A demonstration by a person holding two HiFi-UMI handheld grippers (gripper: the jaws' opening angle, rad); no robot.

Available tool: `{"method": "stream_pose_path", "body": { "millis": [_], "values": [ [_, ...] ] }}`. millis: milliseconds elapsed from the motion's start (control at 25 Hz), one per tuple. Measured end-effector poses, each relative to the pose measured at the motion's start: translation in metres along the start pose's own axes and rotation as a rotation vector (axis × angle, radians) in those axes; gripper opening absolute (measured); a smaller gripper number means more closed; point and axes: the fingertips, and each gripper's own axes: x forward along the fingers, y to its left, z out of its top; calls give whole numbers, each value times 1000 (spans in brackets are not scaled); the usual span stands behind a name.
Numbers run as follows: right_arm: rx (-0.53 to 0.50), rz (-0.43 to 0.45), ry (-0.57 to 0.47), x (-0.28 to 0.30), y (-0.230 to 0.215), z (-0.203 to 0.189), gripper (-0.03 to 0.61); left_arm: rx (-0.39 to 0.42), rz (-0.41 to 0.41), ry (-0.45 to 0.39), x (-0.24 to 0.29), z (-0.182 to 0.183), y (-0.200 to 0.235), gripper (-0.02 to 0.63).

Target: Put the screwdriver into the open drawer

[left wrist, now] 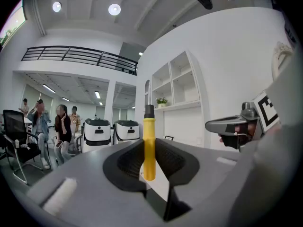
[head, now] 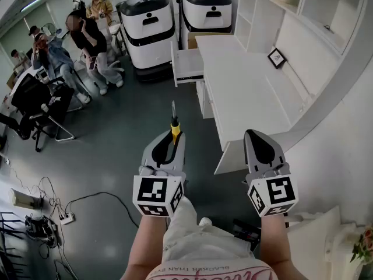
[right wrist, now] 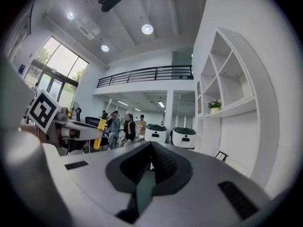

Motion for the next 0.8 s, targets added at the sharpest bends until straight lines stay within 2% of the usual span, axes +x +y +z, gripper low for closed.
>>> {"method": "stream_pose_path", "body": {
  "millis": [320,560,800],
  "values": [
    [3,-1,19,48,-17,-10,8,2,-17,11,43,-7,20,80],
    [7,-23,10,102,-16,-7,8,-2,-22,8,78,-5,69,80],
    [2,-57,18,180,-28,-2,8,0,-45,5,138,1,123,80]
  ]
}}
